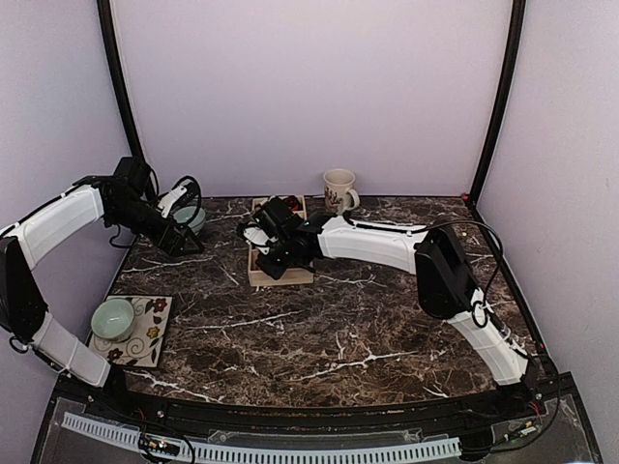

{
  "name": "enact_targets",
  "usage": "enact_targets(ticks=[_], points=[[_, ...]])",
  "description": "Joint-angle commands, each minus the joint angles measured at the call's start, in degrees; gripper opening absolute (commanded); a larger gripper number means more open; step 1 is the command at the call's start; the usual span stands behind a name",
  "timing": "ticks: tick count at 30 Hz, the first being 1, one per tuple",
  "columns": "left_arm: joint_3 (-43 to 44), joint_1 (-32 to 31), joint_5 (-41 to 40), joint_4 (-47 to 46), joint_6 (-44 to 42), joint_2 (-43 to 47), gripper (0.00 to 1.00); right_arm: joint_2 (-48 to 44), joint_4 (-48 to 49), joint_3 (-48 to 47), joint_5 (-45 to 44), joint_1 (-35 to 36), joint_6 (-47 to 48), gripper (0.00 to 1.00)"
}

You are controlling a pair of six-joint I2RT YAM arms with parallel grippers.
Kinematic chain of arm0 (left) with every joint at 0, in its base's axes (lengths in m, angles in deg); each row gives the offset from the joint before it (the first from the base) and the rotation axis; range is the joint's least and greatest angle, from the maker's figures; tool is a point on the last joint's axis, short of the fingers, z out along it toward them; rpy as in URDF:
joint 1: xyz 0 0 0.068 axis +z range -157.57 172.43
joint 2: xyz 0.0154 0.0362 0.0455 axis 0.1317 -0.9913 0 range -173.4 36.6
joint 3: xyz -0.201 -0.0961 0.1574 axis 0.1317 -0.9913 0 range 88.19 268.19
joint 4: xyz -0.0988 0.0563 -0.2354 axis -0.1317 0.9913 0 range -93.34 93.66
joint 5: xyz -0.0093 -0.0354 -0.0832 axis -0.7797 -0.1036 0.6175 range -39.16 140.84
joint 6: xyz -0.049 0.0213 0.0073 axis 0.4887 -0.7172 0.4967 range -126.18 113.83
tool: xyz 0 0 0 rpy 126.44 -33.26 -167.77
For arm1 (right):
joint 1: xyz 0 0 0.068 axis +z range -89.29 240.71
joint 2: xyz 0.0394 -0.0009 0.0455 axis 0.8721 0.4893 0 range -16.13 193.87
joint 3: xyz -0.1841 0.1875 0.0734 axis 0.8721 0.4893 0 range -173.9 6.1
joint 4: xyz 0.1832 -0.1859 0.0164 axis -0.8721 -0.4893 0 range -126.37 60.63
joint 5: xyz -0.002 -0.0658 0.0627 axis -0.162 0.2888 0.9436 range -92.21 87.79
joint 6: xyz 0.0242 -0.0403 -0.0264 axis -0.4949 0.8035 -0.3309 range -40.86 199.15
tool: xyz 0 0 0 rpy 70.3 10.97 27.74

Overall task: Roll the socks
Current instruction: Place the sock in the storage box.

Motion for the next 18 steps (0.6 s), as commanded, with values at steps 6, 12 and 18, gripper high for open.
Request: enact_targets(ticks=[6, 12, 18], points=[[-1.45, 0.08, 1.37, -1.16, 0.73, 0.7, 0.99, -2.62, 11.02, 5.59, -4.61, 0.29, 0.51, 0.04], [-1.52, 0.08, 1.23, -1.2, 0.49, 0.78, 0.99, -0.7, 10.85, 2.63, -5.08, 0.29, 2.41, 0.03], [-1.75, 0.06, 1.23, -1.25, 0.32, 0.95, 0.99, -0.07, 9.62, 4.37, -0.25, 0.61, 1.73, 0.08]])
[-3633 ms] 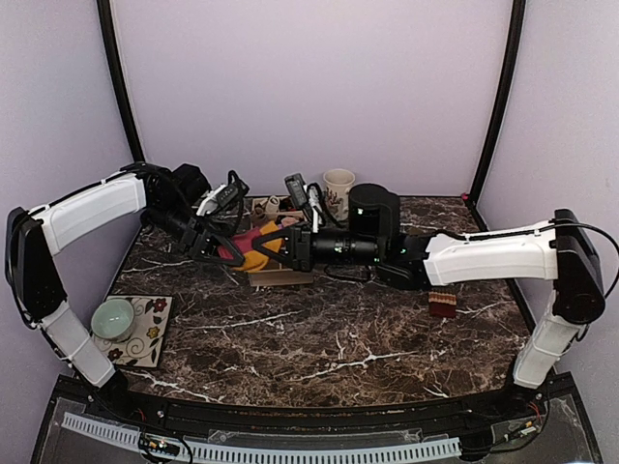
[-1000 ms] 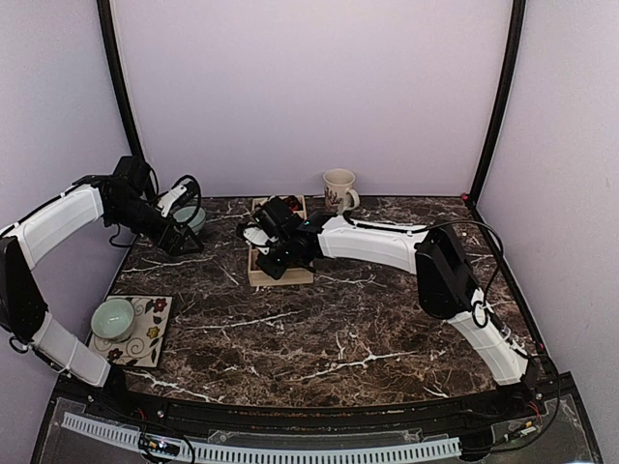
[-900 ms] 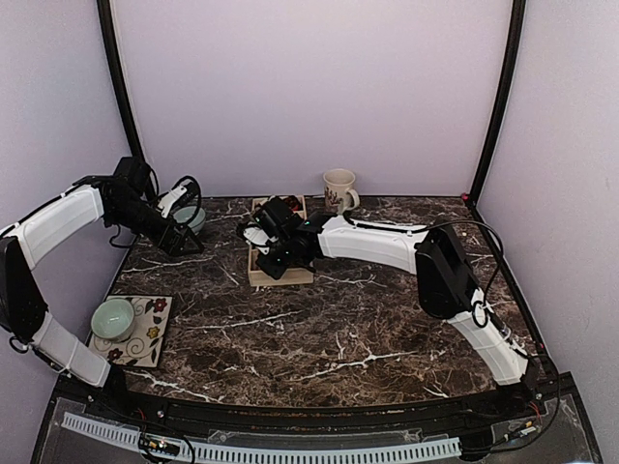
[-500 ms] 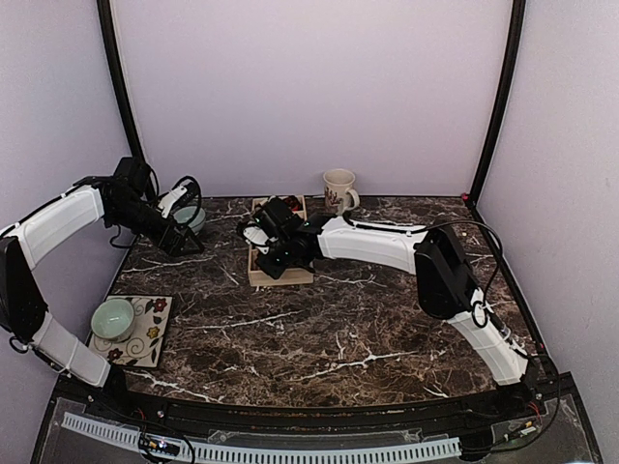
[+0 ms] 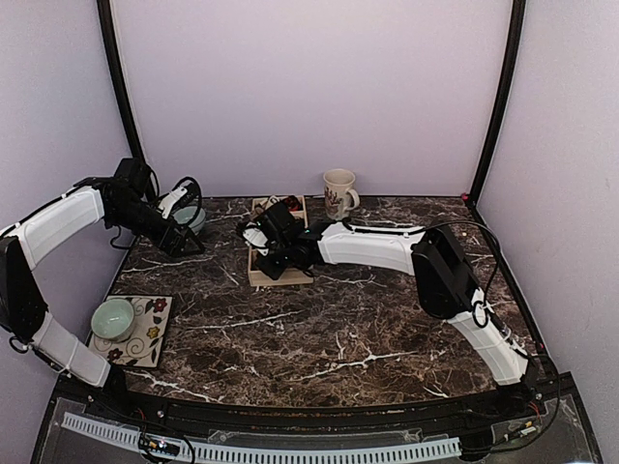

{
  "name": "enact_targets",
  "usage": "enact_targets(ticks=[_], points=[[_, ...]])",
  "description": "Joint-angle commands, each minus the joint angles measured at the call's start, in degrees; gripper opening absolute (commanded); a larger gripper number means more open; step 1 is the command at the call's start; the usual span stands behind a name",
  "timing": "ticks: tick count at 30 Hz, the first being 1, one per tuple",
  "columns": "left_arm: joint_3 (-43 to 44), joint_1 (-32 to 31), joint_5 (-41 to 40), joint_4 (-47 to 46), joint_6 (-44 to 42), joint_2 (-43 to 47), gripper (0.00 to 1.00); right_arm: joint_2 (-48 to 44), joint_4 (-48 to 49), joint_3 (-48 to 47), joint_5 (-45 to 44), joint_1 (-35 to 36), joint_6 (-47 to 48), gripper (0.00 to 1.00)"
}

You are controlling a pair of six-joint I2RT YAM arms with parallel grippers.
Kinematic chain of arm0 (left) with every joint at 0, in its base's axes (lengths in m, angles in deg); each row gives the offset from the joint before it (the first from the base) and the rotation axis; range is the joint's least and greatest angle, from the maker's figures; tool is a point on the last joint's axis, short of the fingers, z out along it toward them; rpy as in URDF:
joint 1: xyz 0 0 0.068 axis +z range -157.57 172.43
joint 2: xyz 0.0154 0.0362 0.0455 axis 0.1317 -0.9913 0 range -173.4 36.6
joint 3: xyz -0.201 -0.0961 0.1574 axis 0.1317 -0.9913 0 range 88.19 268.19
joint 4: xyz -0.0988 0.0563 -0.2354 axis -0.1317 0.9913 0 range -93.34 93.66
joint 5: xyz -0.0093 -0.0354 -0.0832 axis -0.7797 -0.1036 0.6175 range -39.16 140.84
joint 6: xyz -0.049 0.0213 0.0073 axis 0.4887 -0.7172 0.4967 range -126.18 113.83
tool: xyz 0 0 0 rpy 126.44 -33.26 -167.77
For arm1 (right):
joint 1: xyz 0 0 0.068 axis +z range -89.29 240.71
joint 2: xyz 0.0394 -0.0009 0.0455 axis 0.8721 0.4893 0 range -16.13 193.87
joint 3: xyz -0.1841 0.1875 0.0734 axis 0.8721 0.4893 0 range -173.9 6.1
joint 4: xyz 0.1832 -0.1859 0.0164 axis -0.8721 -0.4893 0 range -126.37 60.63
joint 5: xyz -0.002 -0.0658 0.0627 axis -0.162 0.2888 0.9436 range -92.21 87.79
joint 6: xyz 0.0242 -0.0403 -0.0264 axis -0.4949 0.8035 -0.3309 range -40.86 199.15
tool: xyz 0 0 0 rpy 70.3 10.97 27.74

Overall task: Roll the socks
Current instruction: Place the sock in the storage box, then move the sock to the center of the board.

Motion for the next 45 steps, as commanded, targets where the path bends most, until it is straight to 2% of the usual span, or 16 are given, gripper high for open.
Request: enact_targets(ticks=[1, 8, 10, 11, 12, 13, 18, 25, 27, 33, 35, 39, 41, 44, 45], points=[[-0.96, 0.0, 0.81, -0.47, 0.02, 0.96, 0.99, 0.37, 0.66, 0.47, 2.68, 0.67, 0.13, 0.09], [-0.65, 0.04, 1.16, -0.42, 0.27, 1.08, 0.99, 2.75, -2.59, -1.59, 1.9, 0.92, 0.4, 0.2], [-0.82, 0.01, 1.1, -0.37, 0.27, 1.29, 0.99, 2.56, -2.92, -1.25, 1.9, 0.86, 0.14, 0.31], [-0.94, 0.04, 1.08, -0.35, 0.17, 1.43, 0.99, 2.27, -2.86, -0.92, 1.91, 0.86, -0.02, 0.46], [-0.99, 0.04, 1.01, -0.41, 0.17, 1.52, 0.99, 1.76, -2.82, -0.76, 1.87, 0.86, -0.29, 0.86], [-1.11, 0.02, 0.88, -0.42, 0.12, 1.57, 0.99, 1.15, -2.66, -0.68, 1.72, 0.86, -0.62, 0.98], [-0.97, 0.0, 0.57, -0.34, 0.16, 1.66, 0.99, -4.35, 1.29, 1.9, 1.71, 0.73, -1.14, 0.99], [-0.89, 0.02, -0.53, -0.42, -0.03, 1.93, 0.99, -10.48, 1.84, 3.3, 3.37, 0.75, -3.46, 0.99], [-0.83, 0.07, -0.61, -0.35, -0.14, 2.01, 0.99, -13.24, 3.57, 6.39, 2.76, 0.77, -5.12, 0.99], [-0.65, 0.07, -1.85, -0.53, -0.21, 2.36, 0.99, -23.69, 17.21, 22.2, -1.94, -1.23, -12.95, 0.99], [-0.57, 0.03, -2.54, -0.59, -0.18, 2.56, 0.99, -25.42, 18.73, 23.9, -3.69, -2.9, -16.27, 0.99], [-0.38, 0.12, -3.58, -0.54, -0.45, 3.65, 0.99, -31.23, 22.02, 29.72, -13.47, -5.31, -22.16, 0.99], [-0.67, 0.23, -3.95, -0.91, -0.68, 4.32, 0.99, -34.42, 22.15, 33.83, -16.13, -7.18, -29.61, 0.99], [-0.74, 0.41, -4.68, -1.19, -0.93, 4.81, 0.99, -36.14, 18.23, 37.52, -2.79, -11.93, -34.42, 0.99], [-0.76, 0.5, -5.03, -1.1, -1.09, 4.94, 0.99, -36.54, 14.51, 38.08, -2.92, -12.8, -35.73, 0.99]])
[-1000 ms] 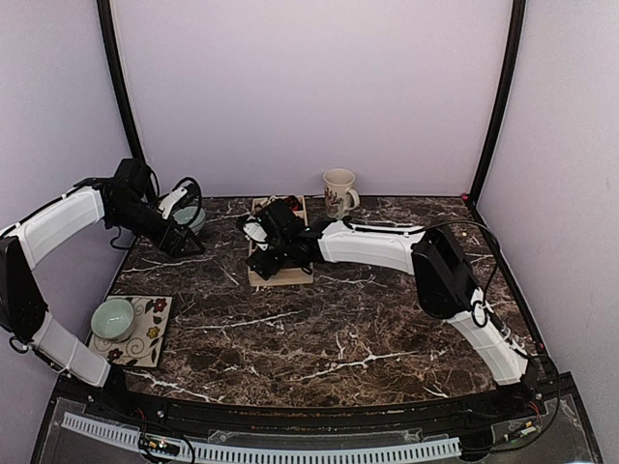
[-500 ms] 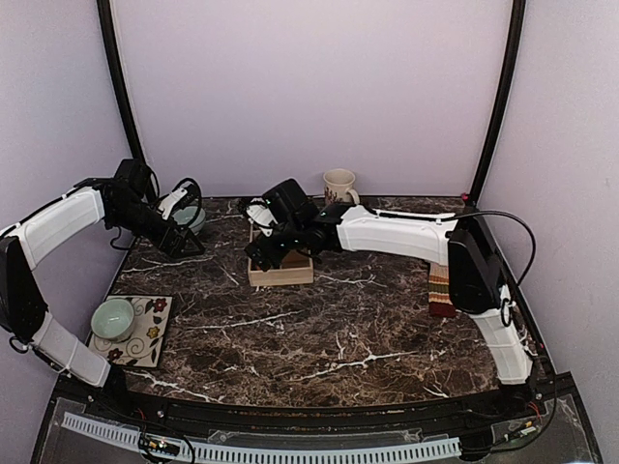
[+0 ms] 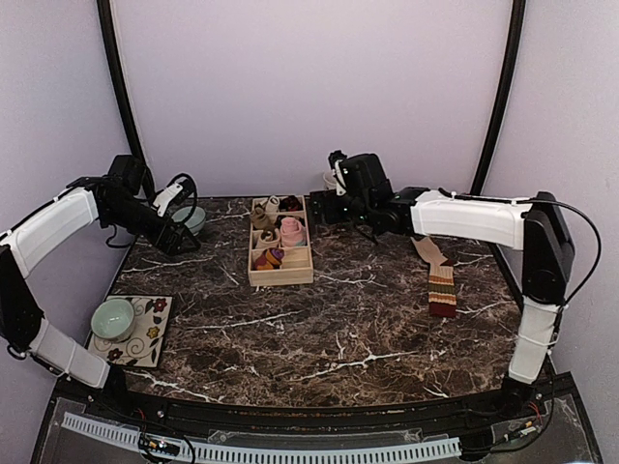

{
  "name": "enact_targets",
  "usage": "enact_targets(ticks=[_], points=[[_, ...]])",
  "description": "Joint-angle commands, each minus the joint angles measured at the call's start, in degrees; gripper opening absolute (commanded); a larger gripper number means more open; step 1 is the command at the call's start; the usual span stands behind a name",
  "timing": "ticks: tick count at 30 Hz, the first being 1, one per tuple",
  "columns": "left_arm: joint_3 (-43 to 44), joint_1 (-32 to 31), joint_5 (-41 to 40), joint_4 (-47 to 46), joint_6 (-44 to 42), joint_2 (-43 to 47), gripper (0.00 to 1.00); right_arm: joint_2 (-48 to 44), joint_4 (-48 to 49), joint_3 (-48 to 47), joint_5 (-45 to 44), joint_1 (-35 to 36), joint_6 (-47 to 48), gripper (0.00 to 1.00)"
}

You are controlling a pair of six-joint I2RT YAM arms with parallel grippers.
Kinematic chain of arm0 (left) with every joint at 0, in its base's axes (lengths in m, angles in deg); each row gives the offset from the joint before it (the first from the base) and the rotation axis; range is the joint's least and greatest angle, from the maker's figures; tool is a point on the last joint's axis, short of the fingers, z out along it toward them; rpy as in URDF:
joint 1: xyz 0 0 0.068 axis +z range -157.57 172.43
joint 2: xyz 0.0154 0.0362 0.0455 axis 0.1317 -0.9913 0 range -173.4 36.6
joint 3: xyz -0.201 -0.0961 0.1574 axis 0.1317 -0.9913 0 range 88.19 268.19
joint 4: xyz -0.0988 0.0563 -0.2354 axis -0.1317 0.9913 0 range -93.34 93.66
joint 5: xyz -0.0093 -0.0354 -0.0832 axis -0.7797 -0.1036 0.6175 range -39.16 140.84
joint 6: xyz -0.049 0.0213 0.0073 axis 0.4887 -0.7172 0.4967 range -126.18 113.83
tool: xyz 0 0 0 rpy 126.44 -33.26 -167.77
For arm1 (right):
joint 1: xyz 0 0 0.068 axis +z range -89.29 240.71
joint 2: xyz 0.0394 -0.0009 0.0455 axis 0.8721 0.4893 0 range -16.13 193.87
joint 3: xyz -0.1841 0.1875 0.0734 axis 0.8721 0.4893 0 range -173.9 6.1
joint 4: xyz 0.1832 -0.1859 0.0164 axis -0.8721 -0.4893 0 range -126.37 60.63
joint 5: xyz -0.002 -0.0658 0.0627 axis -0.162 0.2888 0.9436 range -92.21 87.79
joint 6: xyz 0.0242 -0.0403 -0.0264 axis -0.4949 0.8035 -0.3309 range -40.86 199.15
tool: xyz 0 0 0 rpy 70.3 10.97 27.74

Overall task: Roll the socks
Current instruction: Move the sock to the center of the board.

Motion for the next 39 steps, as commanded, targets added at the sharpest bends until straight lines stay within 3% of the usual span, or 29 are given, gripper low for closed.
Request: enact_targets(ticks=[1, 3, 6, 10, 16, 20, 29, 39], points=[[-0.39, 0.43, -1.63, -0.68, -1.12, 2.6, 0.99, -3.51, -6.25, 4.2, 1.99, -4.66, -11.44, 0.99], [-0.73, 0.54, -1.78, -0.74, -1.41, 2.87, 0.99, -6.93, -11.62, 8.25, -9.79, -4.84, -15.7, 0.99], [-1.06, 0.52, -0.94, -0.61, -1.68, 2.96, 0.99, -12.46, -19.77, 16.7, -17.03, -6.3, -25.47, 0.97], [-0.85, 0.49, 0.29, -0.01, -1.85, 2.37, 0.99, -18.26, -29.08, 27.16, -17.41, -9.52, -38.37, 0.93], [-0.36, 0.52, 3.32, 0.93, -1.45, 1.32, 0.99, -25.42, -33.26, 38.82, -17.47, -10.26, -48.43, 0.83], [0.68, 0.54, 5.03, 2.07, -1.45, 0.5, 0.99, -26.27, -31.58, 42.89, -16.37, -10.99, -48.73, 0.7], [1.46, 0.52, 3.49, 3.27, -2.18, 0.4, 0.99, -20.67, -23.16, 45.13, -9.35, -15.6, -42.55, 0.71], [1.11, 0.51, 4.11, 4.62, -4.32, 2.3, 0.99, -10.74, -9.97, 44.26, 10.65, -14.77, -35.9, 0.7]])
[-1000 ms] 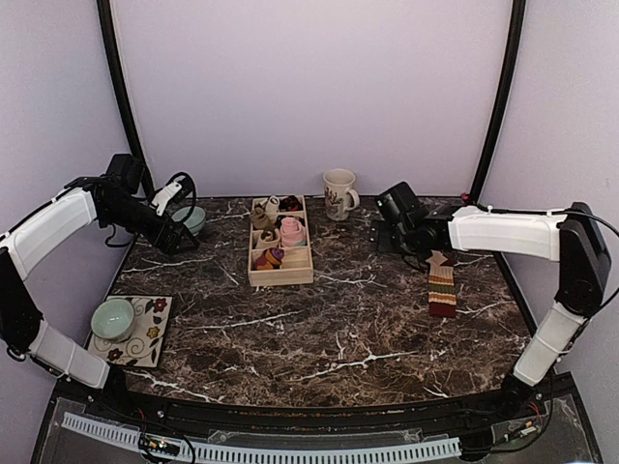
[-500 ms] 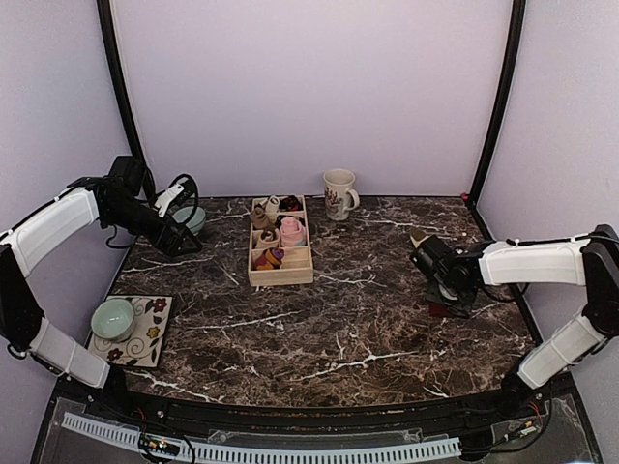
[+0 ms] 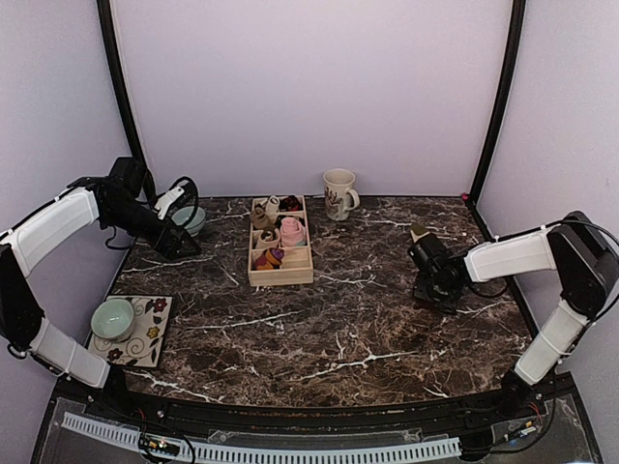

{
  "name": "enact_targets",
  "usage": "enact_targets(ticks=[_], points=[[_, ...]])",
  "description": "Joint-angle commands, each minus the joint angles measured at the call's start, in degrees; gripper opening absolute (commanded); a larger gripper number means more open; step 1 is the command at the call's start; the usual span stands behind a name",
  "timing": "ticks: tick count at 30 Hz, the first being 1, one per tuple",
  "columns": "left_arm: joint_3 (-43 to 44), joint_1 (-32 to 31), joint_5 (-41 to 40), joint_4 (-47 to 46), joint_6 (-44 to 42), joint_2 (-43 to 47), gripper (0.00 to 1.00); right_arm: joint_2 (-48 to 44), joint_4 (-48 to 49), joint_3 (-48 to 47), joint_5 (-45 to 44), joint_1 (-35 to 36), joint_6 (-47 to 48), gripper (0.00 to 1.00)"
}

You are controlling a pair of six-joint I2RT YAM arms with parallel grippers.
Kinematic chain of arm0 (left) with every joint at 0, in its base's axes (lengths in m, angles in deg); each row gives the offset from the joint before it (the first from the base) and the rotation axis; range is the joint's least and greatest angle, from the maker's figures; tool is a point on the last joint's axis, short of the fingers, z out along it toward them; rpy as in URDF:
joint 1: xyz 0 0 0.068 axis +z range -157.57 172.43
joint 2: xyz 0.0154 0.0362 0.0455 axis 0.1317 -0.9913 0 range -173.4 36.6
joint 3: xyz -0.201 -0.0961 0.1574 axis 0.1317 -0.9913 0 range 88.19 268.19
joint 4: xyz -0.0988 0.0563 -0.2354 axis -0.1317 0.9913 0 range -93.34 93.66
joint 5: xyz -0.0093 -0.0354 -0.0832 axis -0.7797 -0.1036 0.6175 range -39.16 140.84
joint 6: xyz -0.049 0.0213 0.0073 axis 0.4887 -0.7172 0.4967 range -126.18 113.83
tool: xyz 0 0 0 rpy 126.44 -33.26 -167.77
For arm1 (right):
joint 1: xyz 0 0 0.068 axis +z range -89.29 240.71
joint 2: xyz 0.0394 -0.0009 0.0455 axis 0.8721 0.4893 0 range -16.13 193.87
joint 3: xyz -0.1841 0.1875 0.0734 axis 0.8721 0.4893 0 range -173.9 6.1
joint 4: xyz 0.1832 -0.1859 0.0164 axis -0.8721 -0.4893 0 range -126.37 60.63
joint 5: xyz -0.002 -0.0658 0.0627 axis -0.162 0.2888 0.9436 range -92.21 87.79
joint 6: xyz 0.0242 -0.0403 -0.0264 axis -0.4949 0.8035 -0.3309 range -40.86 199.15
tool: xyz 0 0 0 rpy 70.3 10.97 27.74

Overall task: Roll the socks
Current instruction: Move the sock to the center of the board.

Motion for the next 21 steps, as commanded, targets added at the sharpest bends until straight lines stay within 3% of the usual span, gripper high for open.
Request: enact_targets(ticks=[1, 13, 21], points=[[1.17, 0.41, 1.48, 2.53, -1.86, 2.39, 0.99, 6.49, 5.83, -0.36, 16.71, 2.34, 3.53, 0.7], [1.94, 0.38, 7.11, 5.68, -5.04, 3.53, 0.99, 27.27, -0.82, -30.81, 21.27, 21.79, 5.9, 0.67], [2.28, -0.69, 14.95, 9.46, -9.01, 2.62, 0.99, 24.07, -0.23, -30.68, 20.68, 24.58, 3.44, 0.75]])
